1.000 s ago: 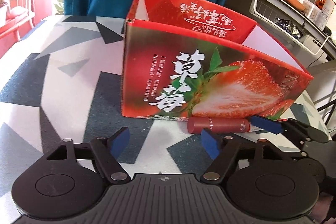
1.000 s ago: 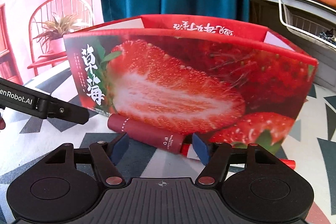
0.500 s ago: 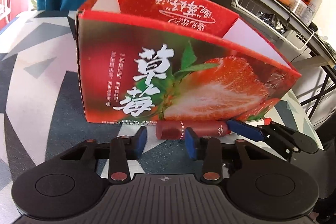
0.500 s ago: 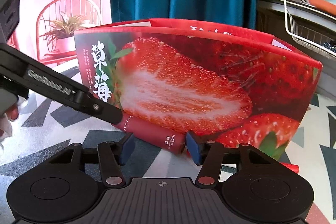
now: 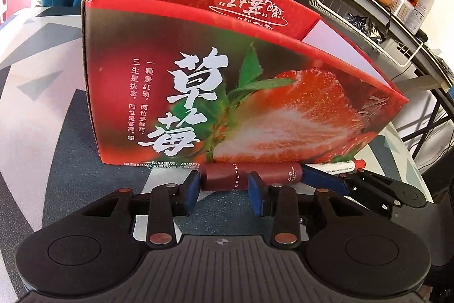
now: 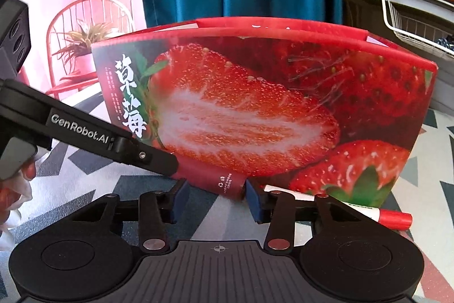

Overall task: Organize rigid objects
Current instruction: 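Close both tools on the dark red lipstick beside the box, then lift the lipstick into the red box and open the left tool, then open the right tool to release the lipstick into the box, then move both tools out to the red-capped white marker, then close both tools on the red-capped white marker, then lift the marker with both tools over the red box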

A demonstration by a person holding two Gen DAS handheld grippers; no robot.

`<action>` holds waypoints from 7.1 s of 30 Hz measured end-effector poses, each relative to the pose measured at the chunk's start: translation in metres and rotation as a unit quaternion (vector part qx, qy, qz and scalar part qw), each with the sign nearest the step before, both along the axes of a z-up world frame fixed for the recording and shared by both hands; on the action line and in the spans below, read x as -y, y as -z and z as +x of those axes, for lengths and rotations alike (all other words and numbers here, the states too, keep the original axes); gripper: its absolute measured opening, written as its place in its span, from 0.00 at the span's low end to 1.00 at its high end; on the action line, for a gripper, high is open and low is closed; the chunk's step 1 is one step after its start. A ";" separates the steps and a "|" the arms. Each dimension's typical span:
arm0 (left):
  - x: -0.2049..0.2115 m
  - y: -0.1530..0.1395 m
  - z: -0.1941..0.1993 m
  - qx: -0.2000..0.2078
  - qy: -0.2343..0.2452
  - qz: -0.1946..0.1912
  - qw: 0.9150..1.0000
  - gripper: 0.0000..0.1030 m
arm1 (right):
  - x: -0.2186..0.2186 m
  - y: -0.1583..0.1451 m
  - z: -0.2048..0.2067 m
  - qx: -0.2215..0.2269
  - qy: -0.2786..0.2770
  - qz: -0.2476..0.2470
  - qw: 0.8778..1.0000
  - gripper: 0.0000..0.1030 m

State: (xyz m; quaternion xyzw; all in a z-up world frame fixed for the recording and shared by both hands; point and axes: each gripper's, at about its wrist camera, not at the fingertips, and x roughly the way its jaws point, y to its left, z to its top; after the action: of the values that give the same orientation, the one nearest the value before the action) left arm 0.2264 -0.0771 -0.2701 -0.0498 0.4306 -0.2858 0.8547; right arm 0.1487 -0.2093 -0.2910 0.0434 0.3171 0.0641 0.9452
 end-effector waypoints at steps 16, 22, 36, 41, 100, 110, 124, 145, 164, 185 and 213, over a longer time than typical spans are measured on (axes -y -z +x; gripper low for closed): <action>-0.011 -0.003 -0.017 -0.011 -0.009 0.016 1.000 0.38 | -0.005 -0.002 -0.005 0.002 -0.032 0.000 0.999 0.36; -0.014 -0.004 -0.022 -0.024 -0.010 0.008 1.000 0.38 | 0.001 -0.002 -0.007 -0.002 -0.029 0.017 0.999 0.36; -0.012 -0.034 -0.041 0.010 0.019 -0.035 0.999 0.37 | 0.012 -0.036 -0.039 0.056 0.002 0.007 0.998 0.28; -0.014 -0.060 -0.042 0.045 0.020 -0.050 0.998 0.37 | 0.017 -0.057 -0.045 0.086 0.007 0.012 0.996 0.28; 0.022 -0.106 0.011 0.154 0.002 0.032 0.988 1.00 | 0.063 -0.098 0.036 0.077 0.112 -0.047 0.990 1.00; 0.007 -0.108 -0.006 0.132 -0.032 0.041 0.990 1.00 | 0.066 -0.103 0.005 0.100 0.134 -0.038 0.985 1.00; -0.006 -0.094 -0.052 0.156 -0.066 0.028 0.985 1.00 | 0.080 -0.087 -0.047 0.135 0.179 -0.021 0.974 1.00; 0.012 -0.036 -0.044 0.072 -0.043 0.058 0.995 0.92 | 0.107 -0.004 -0.048 0.008 0.205 0.030 0.978 0.75; 0.007 -0.016 -0.035 0.020 -0.035 0.025 0.999 0.72 | 0.094 0.001 -0.028 -0.035 0.144 0.047 0.988 0.40; 0.020 0.001 -0.015 0.031 -0.014 0.007 0.999 0.54 | 0.050 0.005 -0.018 -0.024 0.064 0.016 0.998 0.36; 0.031 -0.015 -0.039 0.067 0.000 0.020 0.998 0.49 | 0.046 -0.002 -0.029 -0.015 0.063 0.006 0.998 0.37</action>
State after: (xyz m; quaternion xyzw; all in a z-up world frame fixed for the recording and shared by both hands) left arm 0.1878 -0.1080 -0.2555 -0.0138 0.3775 -0.2797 0.8827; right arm 0.1199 -0.2551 -0.2888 0.0699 0.3274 0.0052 0.9423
